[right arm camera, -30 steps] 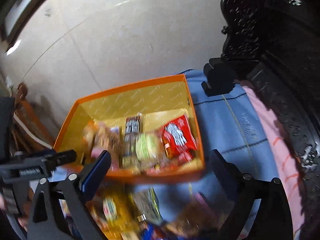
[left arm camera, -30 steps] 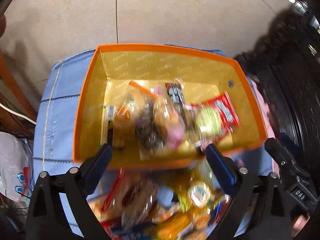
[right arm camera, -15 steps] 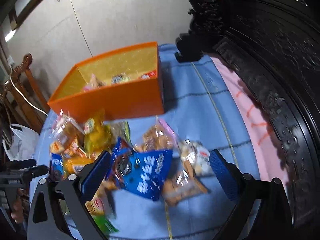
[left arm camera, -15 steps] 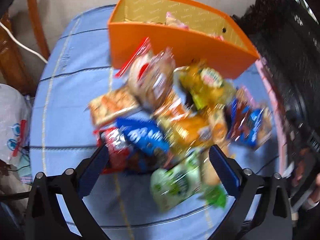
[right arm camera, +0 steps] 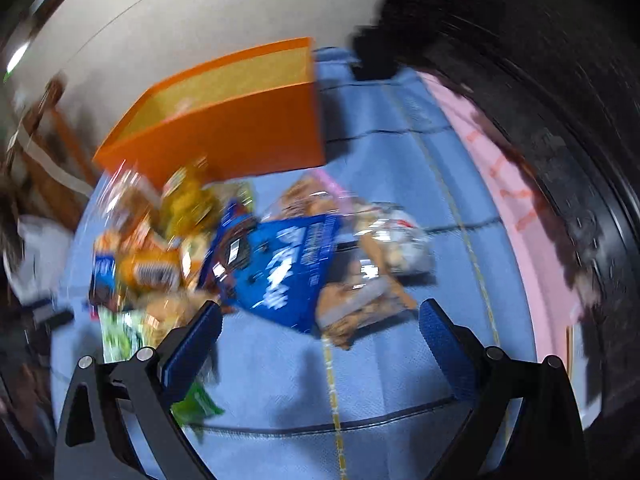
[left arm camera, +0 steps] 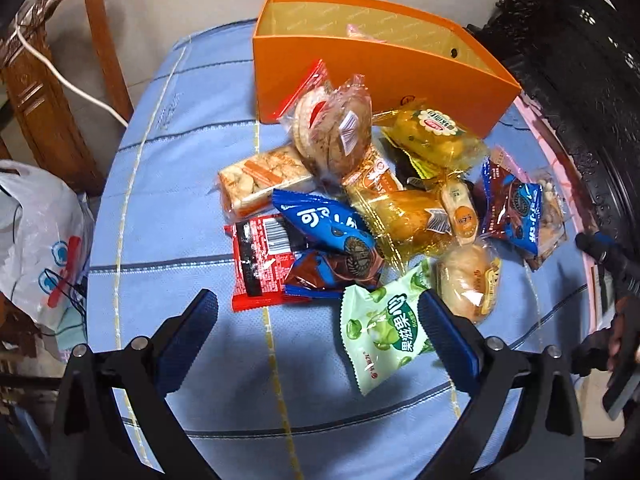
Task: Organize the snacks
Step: 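Move both open grippers back over the snack pile, then grasp the blue wafer bag with the left gripper while the right grasps the blue cookie bag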
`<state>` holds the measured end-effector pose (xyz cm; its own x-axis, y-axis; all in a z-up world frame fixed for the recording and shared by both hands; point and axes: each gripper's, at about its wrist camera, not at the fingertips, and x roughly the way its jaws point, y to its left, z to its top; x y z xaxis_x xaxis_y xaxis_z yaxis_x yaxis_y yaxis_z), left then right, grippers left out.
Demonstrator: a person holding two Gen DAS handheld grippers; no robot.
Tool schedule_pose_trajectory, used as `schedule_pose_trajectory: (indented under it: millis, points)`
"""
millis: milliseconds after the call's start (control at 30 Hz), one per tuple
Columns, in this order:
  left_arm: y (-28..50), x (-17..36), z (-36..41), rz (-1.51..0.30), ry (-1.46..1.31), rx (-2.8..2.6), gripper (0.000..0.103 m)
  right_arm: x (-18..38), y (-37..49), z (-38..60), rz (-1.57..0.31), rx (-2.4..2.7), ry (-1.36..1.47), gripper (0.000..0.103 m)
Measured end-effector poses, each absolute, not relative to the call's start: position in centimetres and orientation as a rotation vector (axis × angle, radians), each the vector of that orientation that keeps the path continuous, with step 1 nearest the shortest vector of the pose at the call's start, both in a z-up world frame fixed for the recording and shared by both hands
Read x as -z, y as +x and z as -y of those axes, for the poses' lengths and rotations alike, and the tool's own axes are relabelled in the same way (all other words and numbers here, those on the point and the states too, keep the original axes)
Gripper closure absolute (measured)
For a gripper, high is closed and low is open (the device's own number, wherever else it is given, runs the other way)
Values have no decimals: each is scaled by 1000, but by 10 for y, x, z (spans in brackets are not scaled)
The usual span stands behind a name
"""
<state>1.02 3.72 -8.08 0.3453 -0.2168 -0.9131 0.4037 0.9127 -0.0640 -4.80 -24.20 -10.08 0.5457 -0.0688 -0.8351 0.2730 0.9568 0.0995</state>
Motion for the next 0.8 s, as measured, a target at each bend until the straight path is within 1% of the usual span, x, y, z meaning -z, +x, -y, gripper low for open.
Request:
schedule_pose_trajectory:
  millis: [67,200,433,600,733,767,800]
  points:
    - [12,80,-40,-1164,161,409,5,102,-40,218,-973,161,120,4]
    - [10,85,-37,-1190,202,397,5,113,-13,183,-979,139,-155,4]
    - [11,94,-50,-1231,218,343,5,140,28,173,-1037,76,-443,4]
    - [19,95,-63,-1244,182,308,5,150,43,163,-1042,-120,-618,4]
    - [24,97,-64,-1251,180,304,5,179,50,159,-1164,-244,-744,4]
    - [26,97,-63,-1252,179,308,5,183,49,158,-1167,-252,-761,7]
    - [27,98,-61,-1252,179,309,5,181,50,161,-1172,-262,-723,16]
